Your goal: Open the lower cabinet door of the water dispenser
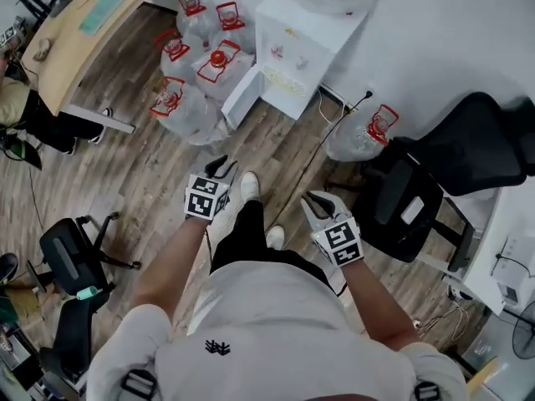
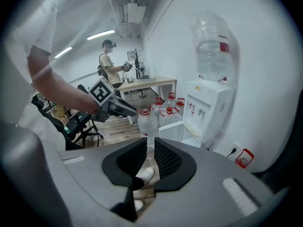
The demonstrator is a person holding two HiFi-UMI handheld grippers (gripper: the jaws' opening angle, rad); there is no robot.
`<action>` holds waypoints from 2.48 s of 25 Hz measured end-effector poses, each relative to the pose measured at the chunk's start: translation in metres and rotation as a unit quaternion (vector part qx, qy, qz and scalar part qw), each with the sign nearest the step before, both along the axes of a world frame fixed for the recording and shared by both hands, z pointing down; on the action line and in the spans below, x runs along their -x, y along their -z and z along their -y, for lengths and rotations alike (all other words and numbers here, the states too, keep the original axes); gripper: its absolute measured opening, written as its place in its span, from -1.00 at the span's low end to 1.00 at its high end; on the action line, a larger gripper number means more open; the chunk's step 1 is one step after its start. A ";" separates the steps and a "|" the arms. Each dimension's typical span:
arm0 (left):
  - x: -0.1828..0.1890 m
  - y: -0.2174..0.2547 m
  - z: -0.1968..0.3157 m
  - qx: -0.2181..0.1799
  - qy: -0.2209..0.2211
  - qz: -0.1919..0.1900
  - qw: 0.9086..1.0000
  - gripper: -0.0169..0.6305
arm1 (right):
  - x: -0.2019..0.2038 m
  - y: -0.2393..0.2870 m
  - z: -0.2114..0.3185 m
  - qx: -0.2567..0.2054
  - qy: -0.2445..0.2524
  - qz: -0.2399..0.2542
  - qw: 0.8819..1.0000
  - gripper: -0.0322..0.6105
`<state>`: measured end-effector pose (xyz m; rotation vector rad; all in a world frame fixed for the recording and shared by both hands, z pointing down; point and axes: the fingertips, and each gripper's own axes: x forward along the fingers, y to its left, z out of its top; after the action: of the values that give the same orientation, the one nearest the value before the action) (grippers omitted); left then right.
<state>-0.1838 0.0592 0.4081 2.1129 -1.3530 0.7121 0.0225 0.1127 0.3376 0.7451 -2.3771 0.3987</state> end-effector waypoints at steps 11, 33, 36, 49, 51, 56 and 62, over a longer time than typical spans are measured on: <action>-0.076 0.095 -0.090 -0.036 -0.060 -0.043 0.997 -0.59 | -0.033 0.060 -0.066 -0.018 0.000 0.037 0.999 -0.85; -0.126 0.165 -0.168 -0.074 -0.119 -0.082 0.987 -0.69 | -0.030 0.110 -0.136 -0.046 0.079 0.063 0.994 -0.88; -0.125 0.161 -0.171 -0.065 -0.120 -0.074 0.988 -0.69 | -0.033 0.109 -0.138 -0.047 0.073 0.067 0.994 -0.88; -0.142 0.155 -0.164 -0.044 -0.148 -0.049 0.987 -0.69 | -0.048 0.092 -0.132 -0.029 0.040 0.082 0.995 -0.89; -0.136 0.157 -0.165 -0.042 -0.144 -0.047 0.987 -0.69 | -0.043 0.090 -0.130 -0.027 0.042 0.084 0.995 -0.89; -0.111 0.162 -0.170 -0.045 -0.127 -0.048 0.990 -0.69 | -0.022 0.093 -0.120 -0.034 0.049 0.082 0.995 -0.89; -0.064 0.156 -0.156 -0.048 -0.107 -0.067 0.991 -0.69 | 0.015 0.096 -0.102 -0.038 0.055 0.065 0.996 -0.89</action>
<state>-0.1194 0.2155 0.2524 2.3631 -1.1210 0.5866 0.0072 0.2144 0.2421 0.6341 -2.5539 0.3212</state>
